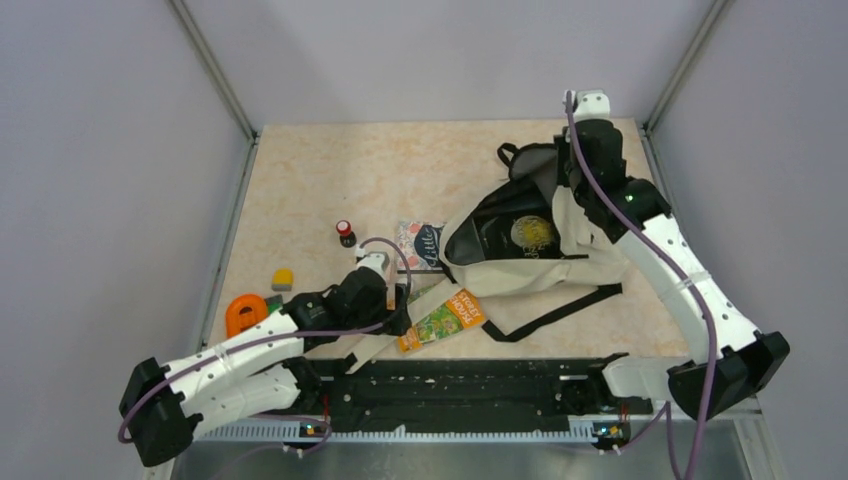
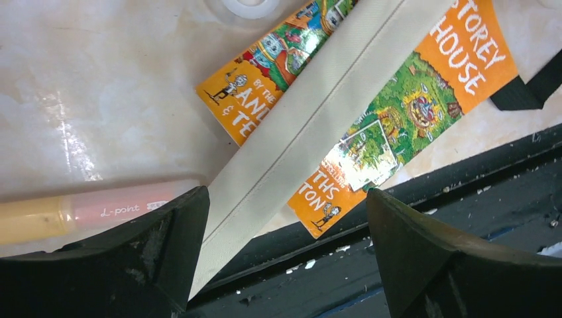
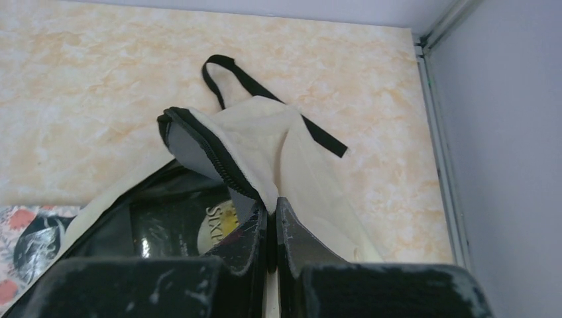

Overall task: Pack the student bag
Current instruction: Place the student bag at the center of the board.

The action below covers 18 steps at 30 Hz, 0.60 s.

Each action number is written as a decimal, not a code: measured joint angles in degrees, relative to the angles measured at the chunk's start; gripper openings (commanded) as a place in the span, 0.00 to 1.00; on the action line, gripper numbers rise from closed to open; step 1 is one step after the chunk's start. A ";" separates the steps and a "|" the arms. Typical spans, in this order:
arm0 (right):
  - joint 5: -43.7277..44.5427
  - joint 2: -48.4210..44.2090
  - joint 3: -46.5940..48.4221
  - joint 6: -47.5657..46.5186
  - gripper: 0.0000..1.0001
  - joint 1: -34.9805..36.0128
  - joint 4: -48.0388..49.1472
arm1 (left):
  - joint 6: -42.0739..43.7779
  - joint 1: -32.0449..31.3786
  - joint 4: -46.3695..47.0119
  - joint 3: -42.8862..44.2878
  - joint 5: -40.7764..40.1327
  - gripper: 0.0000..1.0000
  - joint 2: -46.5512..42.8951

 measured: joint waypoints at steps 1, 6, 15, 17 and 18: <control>0.26 0.92 1.14 -0.22 0.00 -0.92 -0.59 | -0.90 0.09 -0.11 0.02 -0.63 0.93 -0.13; 1.07 3.93 5.16 -0.79 0.00 -7.78 -2.80 | -3.26 0.24 1.05 0.00 -2.32 0.94 -0.94; 1.44 10.21 14.25 -1.31 0.00 -20.04 -6.69 | -2.84 0.46 6.23 0.02 -1.14 0.94 -1.57; 1.79 10.84 15.26 -1.53 0.00 -22.23 -7.19 | -2.56 0.46 6.60 0.02 -1.14 0.94 -0.85; 1.99 11.10 15.65 -1.68 0.00 -22.95 -7.28 | -2.49 0.48 6.71 0.02 -1.16 0.94 -0.52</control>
